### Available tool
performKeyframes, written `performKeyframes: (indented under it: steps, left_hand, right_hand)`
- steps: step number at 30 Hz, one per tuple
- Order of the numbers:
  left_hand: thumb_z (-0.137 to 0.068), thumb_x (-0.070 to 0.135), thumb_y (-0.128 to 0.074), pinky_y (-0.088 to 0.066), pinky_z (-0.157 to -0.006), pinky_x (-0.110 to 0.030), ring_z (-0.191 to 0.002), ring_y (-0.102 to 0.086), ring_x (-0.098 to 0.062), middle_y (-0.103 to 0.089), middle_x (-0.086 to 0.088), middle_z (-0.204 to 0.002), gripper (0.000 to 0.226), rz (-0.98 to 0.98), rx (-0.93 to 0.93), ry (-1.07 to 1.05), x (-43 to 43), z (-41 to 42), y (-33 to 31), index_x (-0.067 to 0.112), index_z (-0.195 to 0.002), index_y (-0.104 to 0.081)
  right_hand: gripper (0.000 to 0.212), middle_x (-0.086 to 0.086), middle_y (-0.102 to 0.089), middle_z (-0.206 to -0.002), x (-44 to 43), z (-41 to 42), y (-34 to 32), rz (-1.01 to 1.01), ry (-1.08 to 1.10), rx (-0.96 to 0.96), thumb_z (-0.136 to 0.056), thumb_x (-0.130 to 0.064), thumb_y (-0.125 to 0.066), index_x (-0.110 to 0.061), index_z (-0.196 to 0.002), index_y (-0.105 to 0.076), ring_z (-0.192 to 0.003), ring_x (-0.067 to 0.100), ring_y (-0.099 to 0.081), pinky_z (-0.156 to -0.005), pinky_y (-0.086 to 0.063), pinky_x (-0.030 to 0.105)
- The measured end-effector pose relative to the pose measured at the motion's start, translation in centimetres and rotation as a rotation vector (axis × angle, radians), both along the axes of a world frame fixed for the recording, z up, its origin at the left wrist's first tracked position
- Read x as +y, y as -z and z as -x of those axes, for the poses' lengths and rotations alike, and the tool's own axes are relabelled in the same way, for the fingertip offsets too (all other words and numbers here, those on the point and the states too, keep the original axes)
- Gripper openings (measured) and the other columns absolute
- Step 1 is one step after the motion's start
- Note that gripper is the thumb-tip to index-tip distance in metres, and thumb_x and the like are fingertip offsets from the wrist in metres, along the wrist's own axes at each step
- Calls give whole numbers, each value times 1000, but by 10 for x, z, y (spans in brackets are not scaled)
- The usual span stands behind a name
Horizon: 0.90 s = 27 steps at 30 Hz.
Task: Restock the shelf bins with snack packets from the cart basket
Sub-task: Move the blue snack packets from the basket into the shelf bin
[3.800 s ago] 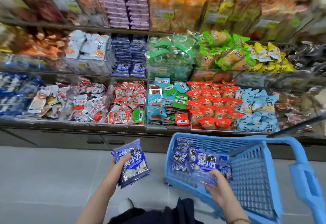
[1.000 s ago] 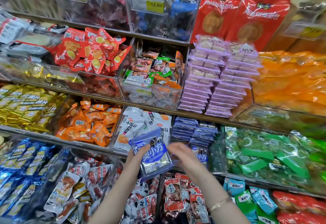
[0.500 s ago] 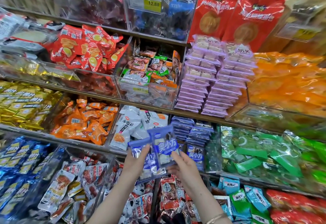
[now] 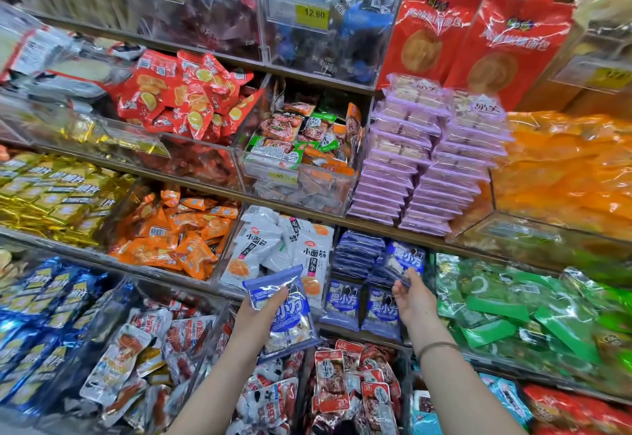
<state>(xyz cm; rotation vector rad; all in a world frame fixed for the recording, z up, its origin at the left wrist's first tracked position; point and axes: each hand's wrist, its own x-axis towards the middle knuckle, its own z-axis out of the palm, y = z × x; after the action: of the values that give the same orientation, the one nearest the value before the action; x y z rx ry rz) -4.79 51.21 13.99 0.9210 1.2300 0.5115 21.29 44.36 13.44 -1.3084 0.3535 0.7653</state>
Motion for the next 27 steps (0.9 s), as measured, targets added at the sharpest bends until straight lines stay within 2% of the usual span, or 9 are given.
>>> performKeyframes:
  steps: [4, 8, 11, 14, 16, 18, 21, 24, 27]
  left_hand:
    - [-73, 55, -70, -40, -90, -36, -89, -60, -6, -66, 11, -105, 54, 0, -11, -5, -2, 2, -6, 34, -119, -52]
    - [-77, 53, -69, -39, -93, -37, -93, -57, -10, -61, 13, -106, 52, -2, 1, -11, -1, 3, -5, 35, -120, -48]
    - [-77, 52, -70, -43, -93, -38, -101, -62, -16, -67, 5, -112, 52, 1, -20, -6, 1, 4, -3, 31, -122, -51]
    - [-86, 44, -61, -42, -100, -47, -111, -59, -29, -64, -7, -121, 46, 19, -50, -13, 3, 2, 0, 23, -125, -52]
    - [-90, 34, -49, -42, -92, -49, -100, -61, -34, -65, -17, -109, 31, 55, -105, -51, 3, 0, 2, 12, -112, -56]
    - [-90, 27, -40, -47, -75, -46, -77, -65, -33, -69, -15, -83, 25, 67, -162, -102, 3, -4, 4, 10, -96, -58]
    - [-89, 22, -34, -53, -62, -41, -64, -68, -32, -71, -14, -77, 28, 93, -217, -142, 0, -12, 9, 11, -91, -59]
    - [-89, 24, -30, -56, -64, -40, -71, -71, -33, -74, -16, -84, 38, 92, -222, -72, -4, -18, 11, 11, -90, -66]
    - [-92, 25, -30, -52, -70, -39, -74, -72, -29, -74, -17, -87, 46, 68, -186, -22, -6, -19, 14, 14, -86, -74]
  right_hand:
    - [35, 7, -58, -90, 13, -8, -5, -93, 56, 34, -91, -11, -60, 1, -124, -54, -68, 12, -55, -44, -50, 14]
    - [45, 13, -43, -142, 27, -13, -13, -211, 132, 98, -93, -14, -58, -6, -136, -45, -122, 19, -53, -92, -49, 19]
    - [47, 13, -34, -149, 30, -18, -18, -334, 183, 147, -96, -14, -52, -7, -141, -38, -129, 19, -47, -106, -40, 23]
    - [46, 15, -31, -150, 24, -18, -16, -373, 161, 152, -98, -14, -48, -8, -143, -35, -132, 22, -43, -108, -39, 27]
    - [46, 17, -34, -148, 16, -10, -15, -328, 85, 114, -99, -14, -46, -6, -143, -34, -131, 24, -44, -108, -40, 31]
    - [47, 17, -41, -143, 5, 8, -13, -230, -99, 17, -98, -15, -47, -4, -142, -33, -126, 25, -48, -108, -40, 35]
    - [33, 12, -55, -127, -12, 49, -16, -50, -513, -178, -95, -22, -54, -8, -125, -51, -109, 23, -58, -91, -49, 33]
    - [31, 7, -62, -116, -28, 91, -19, 38, -891, -309, -85, -37, -65, -18, -108, -60, -103, 20, -63, -85, -50, 30]
    - [35, 0, -59, -113, -37, 115, -17, 98, -1009, -477, -79, -36, -72, -27, -109, -56, -102, 14, -60, -82, -49, 22]
